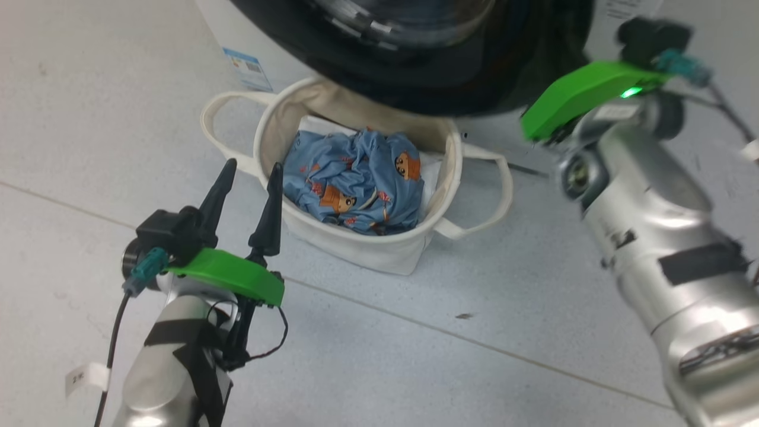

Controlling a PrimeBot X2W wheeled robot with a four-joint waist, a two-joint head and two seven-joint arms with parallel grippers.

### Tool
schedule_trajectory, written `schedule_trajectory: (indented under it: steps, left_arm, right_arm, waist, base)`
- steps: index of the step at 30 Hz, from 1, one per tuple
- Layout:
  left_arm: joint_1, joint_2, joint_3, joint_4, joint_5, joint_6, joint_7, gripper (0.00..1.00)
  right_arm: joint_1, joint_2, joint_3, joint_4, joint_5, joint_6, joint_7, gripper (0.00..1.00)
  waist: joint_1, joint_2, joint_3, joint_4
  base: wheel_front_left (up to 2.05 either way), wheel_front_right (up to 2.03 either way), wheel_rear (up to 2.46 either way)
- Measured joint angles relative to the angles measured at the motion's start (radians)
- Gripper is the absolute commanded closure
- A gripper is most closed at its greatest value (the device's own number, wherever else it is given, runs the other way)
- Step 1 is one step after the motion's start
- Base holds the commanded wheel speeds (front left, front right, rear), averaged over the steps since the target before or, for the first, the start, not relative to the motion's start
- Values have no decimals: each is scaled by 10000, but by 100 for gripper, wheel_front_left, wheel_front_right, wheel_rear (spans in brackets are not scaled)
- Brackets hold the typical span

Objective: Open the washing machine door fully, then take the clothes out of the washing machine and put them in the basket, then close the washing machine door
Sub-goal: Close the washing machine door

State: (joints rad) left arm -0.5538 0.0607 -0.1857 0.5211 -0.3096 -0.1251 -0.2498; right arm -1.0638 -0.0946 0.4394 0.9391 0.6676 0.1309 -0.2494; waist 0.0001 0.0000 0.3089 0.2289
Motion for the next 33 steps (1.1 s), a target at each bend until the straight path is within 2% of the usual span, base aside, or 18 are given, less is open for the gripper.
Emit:
schedule_trajectory:
  steps: [4,11,21,22,23,24,29,33]
  left_arm:
    - [-88,-65,-59,0,0,0,0,0]
    - [-359,-199,-209,-4,0,0,0,0]
    - [-413,-267,-226,-21,0,0,0,0]
    - [-413,-267,-224,-21,0,0,0,0]
    - [-413,-270,-221,-21,0,0,0,0]
    - [-413,-276,-215,-17,0,0,0,0]
    - [-403,-267,-84,58,2,0,0,0]
    - [-337,-54,138,201,4,0,0,0]
  right_arm:
    - [-585,-153,-642,602,-12,-2,-2,100]
    - [-1417,-326,-988,1183,-259,0,-2,100]
    - [-1410,-326,-1724,1204,-968,52,2,100]
    - [-1410,-290,-1793,1206,-1022,61,2,76]
    - [-1410,-263,-1848,1220,-1064,61,2,10]
    - [-1411,-238,-1873,1254,-1114,65,2,0]
    - [-1255,-46,-1806,1402,-1225,82,2,0]
    - [-885,-148,-1615,1166,-1198,10,-2,0]
  waist:
    - [0,0,268,64]
    - [0,0,745,294]
    - [0,0,850,469]
    - [0,0,852,456]
    - [0,0,850,438]
    - [0,0,840,419]
    - [0,0,592,282]
    - [0,0,228,86]
  base:
    - [0,0,0]
    - [0,0,0]
    - [0,0,0]
    - [0,0,0]
    - [0,0,0]
    - [0,0,0]
    - [0,0,0]
    - [0,0,0]
